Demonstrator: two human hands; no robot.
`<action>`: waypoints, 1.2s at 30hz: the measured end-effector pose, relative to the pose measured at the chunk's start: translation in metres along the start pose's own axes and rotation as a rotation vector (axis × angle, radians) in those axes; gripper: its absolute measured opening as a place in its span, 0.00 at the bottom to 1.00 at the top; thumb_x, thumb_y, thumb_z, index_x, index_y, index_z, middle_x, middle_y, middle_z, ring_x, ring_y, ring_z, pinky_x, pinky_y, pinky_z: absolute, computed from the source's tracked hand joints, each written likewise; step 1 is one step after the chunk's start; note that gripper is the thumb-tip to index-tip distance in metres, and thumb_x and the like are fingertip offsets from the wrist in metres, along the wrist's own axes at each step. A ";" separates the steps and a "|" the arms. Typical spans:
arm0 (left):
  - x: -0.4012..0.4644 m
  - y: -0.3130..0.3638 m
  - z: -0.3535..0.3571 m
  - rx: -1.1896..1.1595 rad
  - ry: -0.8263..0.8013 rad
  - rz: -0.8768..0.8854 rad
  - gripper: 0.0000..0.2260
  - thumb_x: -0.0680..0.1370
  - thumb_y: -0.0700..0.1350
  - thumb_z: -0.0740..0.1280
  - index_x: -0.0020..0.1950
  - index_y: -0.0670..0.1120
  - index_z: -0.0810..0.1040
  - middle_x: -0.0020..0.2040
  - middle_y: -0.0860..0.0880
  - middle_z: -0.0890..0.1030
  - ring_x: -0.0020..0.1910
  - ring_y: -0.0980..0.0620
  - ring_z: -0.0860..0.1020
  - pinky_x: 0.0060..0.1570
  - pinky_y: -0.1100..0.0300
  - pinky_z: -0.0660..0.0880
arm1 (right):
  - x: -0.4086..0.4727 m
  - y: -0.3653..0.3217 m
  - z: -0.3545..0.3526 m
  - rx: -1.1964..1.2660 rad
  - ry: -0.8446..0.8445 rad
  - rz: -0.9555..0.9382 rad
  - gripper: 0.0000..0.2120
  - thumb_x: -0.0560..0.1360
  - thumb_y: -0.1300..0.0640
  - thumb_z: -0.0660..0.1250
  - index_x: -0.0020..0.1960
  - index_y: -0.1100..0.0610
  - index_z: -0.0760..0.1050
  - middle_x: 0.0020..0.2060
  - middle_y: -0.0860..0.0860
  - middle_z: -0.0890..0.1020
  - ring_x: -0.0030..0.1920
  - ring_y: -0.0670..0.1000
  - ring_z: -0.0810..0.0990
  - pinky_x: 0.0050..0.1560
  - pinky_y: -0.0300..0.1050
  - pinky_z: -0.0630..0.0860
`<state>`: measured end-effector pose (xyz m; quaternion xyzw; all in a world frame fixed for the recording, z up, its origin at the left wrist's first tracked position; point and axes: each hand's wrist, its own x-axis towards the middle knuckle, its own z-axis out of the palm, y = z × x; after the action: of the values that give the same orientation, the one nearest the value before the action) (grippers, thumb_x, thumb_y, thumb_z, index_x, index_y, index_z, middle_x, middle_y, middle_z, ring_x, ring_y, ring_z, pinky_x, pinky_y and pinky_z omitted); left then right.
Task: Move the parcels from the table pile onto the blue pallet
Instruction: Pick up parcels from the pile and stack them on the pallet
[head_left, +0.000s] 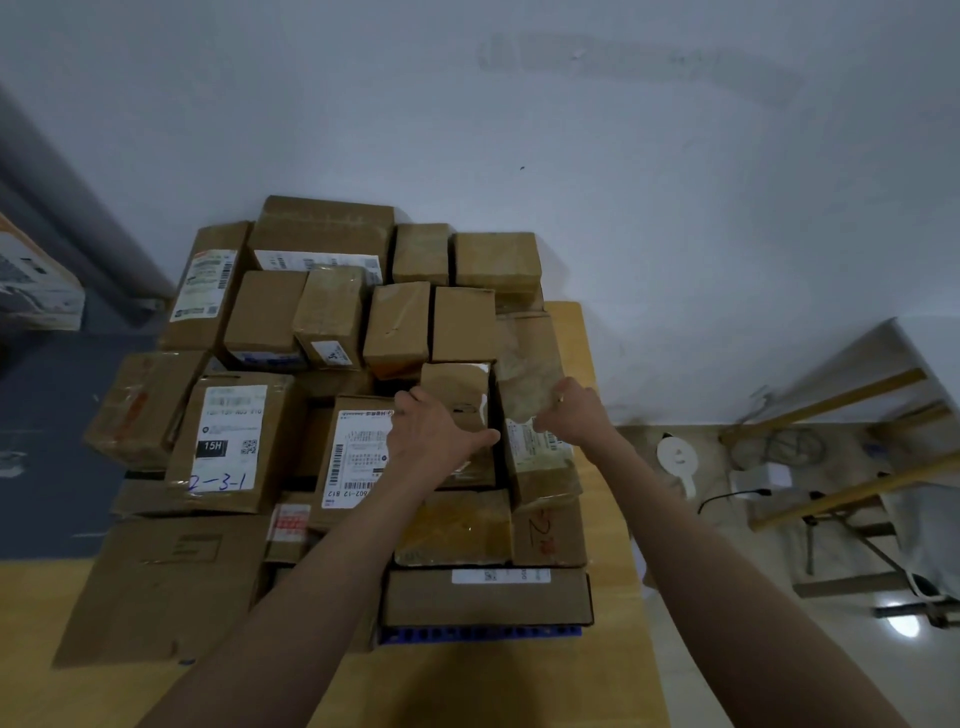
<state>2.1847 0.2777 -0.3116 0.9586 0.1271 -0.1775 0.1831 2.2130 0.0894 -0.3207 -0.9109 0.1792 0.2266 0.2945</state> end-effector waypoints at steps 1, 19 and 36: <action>0.001 0.000 0.003 0.000 0.007 -0.001 0.54 0.60 0.74 0.71 0.71 0.38 0.58 0.66 0.41 0.64 0.63 0.41 0.71 0.51 0.51 0.73 | 0.001 0.001 0.002 -0.001 -0.004 -0.004 0.31 0.70 0.58 0.73 0.69 0.58 0.64 0.64 0.59 0.69 0.64 0.63 0.70 0.61 0.59 0.75; -0.001 -0.008 -0.011 -0.095 -0.009 0.023 0.60 0.63 0.79 0.61 0.79 0.38 0.45 0.77 0.40 0.53 0.74 0.38 0.59 0.65 0.45 0.68 | -0.016 0.001 0.005 -0.053 0.015 -0.037 0.41 0.71 0.52 0.74 0.75 0.60 0.55 0.66 0.61 0.68 0.67 0.65 0.68 0.64 0.60 0.71; -0.095 -0.130 -0.131 0.078 0.127 0.208 0.27 0.72 0.53 0.71 0.69 0.47 0.70 0.67 0.46 0.71 0.67 0.44 0.70 0.60 0.48 0.74 | -0.129 -0.098 0.011 -0.466 0.027 -0.566 0.28 0.76 0.60 0.66 0.73 0.57 0.62 0.67 0.60 0.69 0.66 0.61 0.69 0.62 0.55 0.72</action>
<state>2.0970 0.4292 -0.2009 0.9822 0.0313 -0.1015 0.1547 2.1472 0.1961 -0.2173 -0.9700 -0.1323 0.1590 0.1278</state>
